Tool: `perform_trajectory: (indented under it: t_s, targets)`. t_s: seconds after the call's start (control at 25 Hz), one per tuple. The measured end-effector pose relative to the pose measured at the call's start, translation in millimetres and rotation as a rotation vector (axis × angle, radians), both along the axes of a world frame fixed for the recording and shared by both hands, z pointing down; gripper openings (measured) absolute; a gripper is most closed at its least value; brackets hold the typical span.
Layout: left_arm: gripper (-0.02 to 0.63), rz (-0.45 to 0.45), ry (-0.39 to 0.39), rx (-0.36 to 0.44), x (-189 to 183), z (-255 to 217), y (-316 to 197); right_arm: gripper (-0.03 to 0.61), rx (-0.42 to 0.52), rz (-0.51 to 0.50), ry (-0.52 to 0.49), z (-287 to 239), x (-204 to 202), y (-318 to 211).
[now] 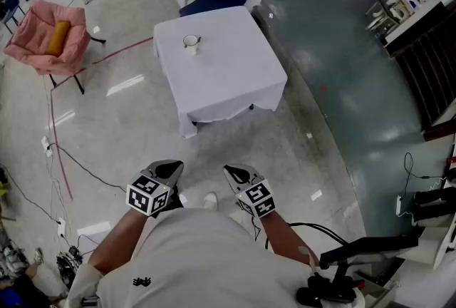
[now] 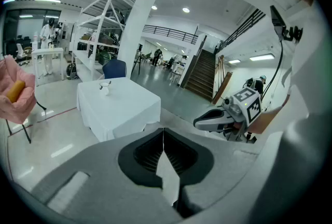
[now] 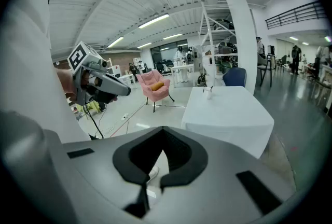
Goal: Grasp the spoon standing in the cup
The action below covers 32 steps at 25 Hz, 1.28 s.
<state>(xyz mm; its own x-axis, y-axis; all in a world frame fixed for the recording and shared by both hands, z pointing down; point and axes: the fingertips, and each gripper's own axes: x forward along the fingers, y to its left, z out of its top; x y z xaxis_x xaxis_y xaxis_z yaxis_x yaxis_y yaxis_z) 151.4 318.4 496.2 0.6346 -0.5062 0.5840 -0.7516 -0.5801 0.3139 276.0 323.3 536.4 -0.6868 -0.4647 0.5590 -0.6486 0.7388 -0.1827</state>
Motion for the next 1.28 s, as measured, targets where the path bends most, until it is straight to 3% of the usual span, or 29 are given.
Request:
perform_trajectory:
  t_s: [0.16,0.36,0.52,0.6,0.96,1.28]
  targets:
    - [0.012,-0.018,0.033,0.044,-29.8,-0.9,-33.1,0.006,0.039,-0.01,0.033,2.9,-23.2,-35.4]
    - [0.012,-0.017,0.057,0.044,-73.5,0.1,-60.9,0.006,0.044,0.013,0.056,-4.4,-60.6,-65.4]
    - [0.012,0.003,0.062,0.115,-124.1,-14.9,-90.4,0.006,0.036,-0.036,0.101,-0.9,-119.8,-79.7]
    - [0.012,-0.011,0.079,0.112,-153.7,-15.7,-100.7,0.008,0.041,-0.047,0.108,-3.4,-148.4,-90.3]
    - [0.012,-0.065,0.114,0.089,-286.8,-10.8,-147.4,0.051,0.03,0.085,0.021,-2.4,-246.8,-172.0]
    - [0.012,-0.119,0.126,0.075,-318.9,-3.7,-209.6,0.051,-0.019,0.136,0.018,11.9,-256.6,-252.8]
